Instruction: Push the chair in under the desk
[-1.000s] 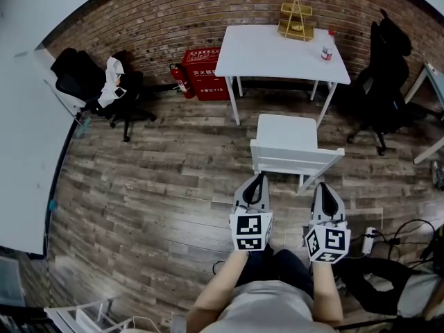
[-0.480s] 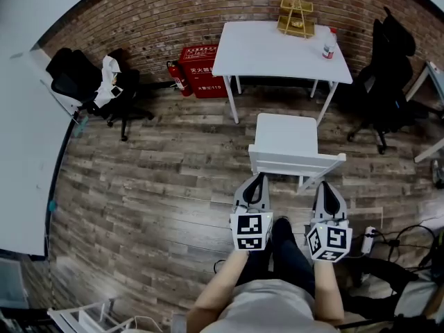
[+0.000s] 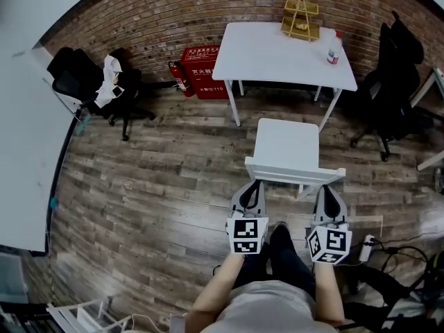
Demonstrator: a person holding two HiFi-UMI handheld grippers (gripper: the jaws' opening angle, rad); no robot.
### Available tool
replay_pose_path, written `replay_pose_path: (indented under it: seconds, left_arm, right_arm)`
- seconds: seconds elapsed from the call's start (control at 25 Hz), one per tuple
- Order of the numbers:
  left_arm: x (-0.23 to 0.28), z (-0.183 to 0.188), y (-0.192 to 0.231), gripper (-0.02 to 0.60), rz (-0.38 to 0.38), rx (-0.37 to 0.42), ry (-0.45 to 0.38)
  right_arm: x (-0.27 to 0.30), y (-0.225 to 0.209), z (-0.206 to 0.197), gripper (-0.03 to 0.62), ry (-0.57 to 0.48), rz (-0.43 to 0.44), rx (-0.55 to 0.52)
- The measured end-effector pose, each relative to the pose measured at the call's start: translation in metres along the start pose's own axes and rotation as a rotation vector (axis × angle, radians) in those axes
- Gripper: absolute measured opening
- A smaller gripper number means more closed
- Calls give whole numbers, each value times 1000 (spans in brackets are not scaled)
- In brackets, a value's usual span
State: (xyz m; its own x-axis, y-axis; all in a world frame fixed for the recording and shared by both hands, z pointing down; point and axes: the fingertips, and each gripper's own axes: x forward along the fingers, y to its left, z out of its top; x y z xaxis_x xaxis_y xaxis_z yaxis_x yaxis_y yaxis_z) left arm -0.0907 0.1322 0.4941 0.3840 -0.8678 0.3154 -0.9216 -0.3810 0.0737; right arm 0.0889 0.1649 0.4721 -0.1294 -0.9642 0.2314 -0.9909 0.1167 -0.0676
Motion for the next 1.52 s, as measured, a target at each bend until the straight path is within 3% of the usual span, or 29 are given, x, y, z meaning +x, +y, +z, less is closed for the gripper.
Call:
replay_pose_path:
  seconds: [0.92, 1.08, 1.28, 1.52]
  left_arm:
    - [90, 2, -13, 15, 36, -8, 60]
    - [93, -6, -16, 15, 16, -1, 87]
    - [89, -10, -24, 17, -73, 29, 88]
    - [94, -7, -3, 17, -64, 39, 91]
  right_arm:
    - [78, -77, -5, 17, 87, 104, -70]
    - [80, -87, -12, 17, 117, 113, -93]
    - [82, -89, -23, 17, 158, 136, -100]
    - [94, -81, -25, 17, 177, 147, -130]
